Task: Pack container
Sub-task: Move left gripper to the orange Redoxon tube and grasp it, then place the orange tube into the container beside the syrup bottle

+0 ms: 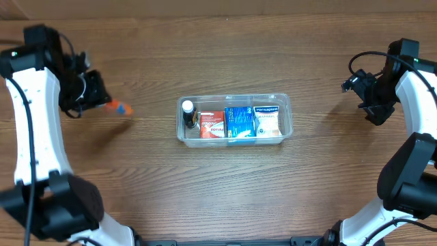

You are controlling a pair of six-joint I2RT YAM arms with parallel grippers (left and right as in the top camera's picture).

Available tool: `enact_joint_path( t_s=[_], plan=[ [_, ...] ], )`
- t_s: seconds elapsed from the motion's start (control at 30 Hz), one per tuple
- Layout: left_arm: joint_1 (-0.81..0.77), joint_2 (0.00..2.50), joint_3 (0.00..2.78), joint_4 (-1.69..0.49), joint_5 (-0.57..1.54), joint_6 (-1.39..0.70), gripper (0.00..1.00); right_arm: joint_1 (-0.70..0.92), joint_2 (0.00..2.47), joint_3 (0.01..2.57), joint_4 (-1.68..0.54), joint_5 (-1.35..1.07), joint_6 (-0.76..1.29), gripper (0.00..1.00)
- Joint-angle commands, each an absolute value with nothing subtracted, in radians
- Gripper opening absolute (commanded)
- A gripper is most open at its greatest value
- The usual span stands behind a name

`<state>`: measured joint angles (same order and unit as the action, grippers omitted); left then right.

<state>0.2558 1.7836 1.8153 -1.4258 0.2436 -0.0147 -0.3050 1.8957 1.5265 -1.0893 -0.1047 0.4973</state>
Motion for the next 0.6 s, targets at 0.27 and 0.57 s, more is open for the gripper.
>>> enact_joint_path(
  t_s=[0.27,0.57],
  plan=[
    [-0.329,1.567,1.891,-1.467,0.208,0.233,0.25,-0.303,1.892,1.527,-1.085,-0.109,0.501,1.0],
    [-0.442,1.695,1.886,-1.47,0.025,0.224,0.25,-0.303,1.892,1.527,-1.085,-0.109,0.501,1.0]
  ],
)
